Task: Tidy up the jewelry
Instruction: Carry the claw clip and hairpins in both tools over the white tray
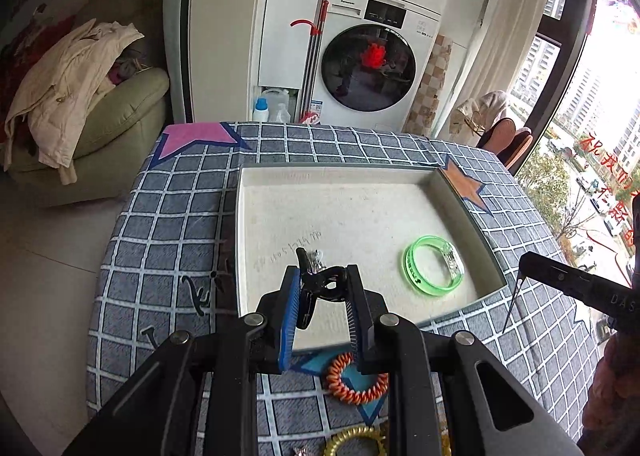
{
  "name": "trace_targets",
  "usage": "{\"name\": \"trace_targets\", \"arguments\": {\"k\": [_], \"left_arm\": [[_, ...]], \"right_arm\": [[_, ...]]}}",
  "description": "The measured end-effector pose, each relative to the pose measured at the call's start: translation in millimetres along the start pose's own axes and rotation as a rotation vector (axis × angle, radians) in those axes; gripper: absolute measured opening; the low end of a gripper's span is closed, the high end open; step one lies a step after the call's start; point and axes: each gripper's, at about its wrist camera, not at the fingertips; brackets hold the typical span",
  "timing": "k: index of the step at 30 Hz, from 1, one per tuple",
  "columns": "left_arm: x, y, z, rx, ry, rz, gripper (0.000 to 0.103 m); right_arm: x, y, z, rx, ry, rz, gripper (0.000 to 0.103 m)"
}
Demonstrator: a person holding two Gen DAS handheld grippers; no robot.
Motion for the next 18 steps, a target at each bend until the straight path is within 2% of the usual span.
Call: {"name": "trace_targets", "arguments": {"k": [9,18], "left_arm": [[18,-5,-61,0.022,0.056,-0.037,0.041],[8,-11,-98,0.049,0.107,-0.076,0.041]], "right_arm": [[28,-1,-61,-0.055,0.045,-0.006,0.006],[23,-21,-103,-0.161,0.083,0.001,0.005]]}}
Point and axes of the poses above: each gripper's, at about its wrist camera, not at the fingertips, and z roughly against the way its jaws point, y to its left, x to its top, and after that the axes turned 8 degrees about -z, right-handed
